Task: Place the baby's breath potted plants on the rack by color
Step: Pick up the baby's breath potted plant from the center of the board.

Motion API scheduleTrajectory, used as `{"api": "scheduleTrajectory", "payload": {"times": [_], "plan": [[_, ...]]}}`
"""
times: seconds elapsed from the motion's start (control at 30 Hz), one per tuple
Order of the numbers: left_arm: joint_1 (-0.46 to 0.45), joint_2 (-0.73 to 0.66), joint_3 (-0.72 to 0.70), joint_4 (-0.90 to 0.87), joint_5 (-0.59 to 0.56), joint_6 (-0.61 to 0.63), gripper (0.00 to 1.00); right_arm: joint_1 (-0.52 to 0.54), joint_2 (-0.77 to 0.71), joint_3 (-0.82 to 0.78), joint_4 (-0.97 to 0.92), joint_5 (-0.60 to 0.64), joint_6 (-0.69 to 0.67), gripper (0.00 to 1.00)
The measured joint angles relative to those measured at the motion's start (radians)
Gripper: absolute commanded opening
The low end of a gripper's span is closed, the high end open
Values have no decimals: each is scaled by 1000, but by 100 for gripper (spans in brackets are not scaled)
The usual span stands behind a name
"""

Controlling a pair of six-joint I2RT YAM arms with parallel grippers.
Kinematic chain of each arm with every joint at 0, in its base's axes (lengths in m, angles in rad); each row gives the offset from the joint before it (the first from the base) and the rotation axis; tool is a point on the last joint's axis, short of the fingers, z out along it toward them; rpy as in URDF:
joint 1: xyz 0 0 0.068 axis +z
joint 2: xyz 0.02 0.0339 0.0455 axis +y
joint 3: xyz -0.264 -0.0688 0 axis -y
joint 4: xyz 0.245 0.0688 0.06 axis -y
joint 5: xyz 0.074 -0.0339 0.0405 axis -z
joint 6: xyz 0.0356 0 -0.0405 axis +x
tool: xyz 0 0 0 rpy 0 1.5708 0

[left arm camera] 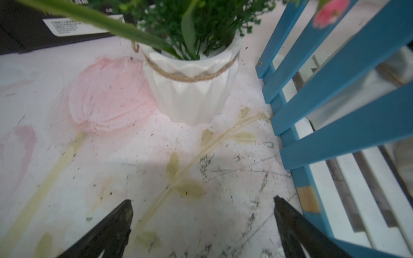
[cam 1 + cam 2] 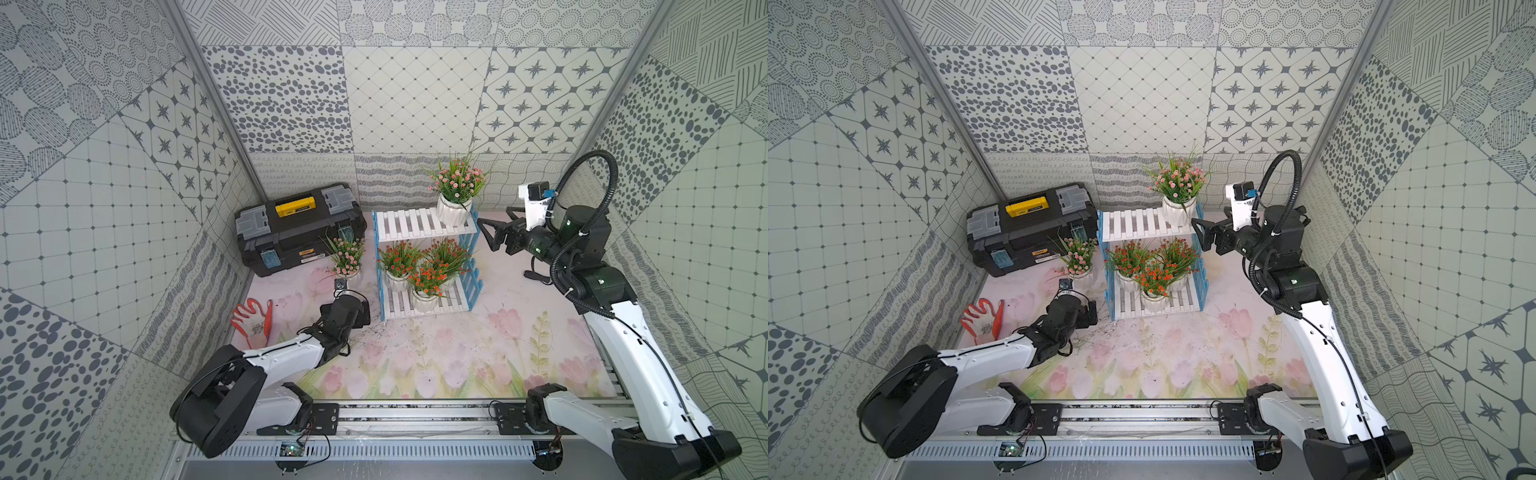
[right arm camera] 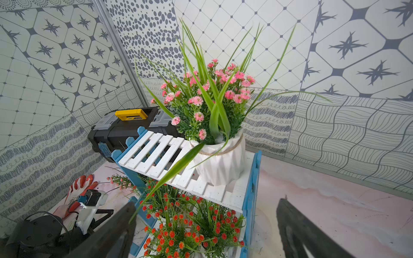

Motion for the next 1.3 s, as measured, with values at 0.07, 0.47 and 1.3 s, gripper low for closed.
{"api": "scheduleTrajectory", "payload": {"times": [0.07,0.47,1.3], "plan": [[0,69,0,115,-10,56,99,-12,0,-5,14,-6,0,98],[69,280,91,455,-29,188,99,-69,-17,-39,85,-47,21,98],[157,425,307,401,-93,110,96,-81,-16,-63,117,-76,26,98]]}}
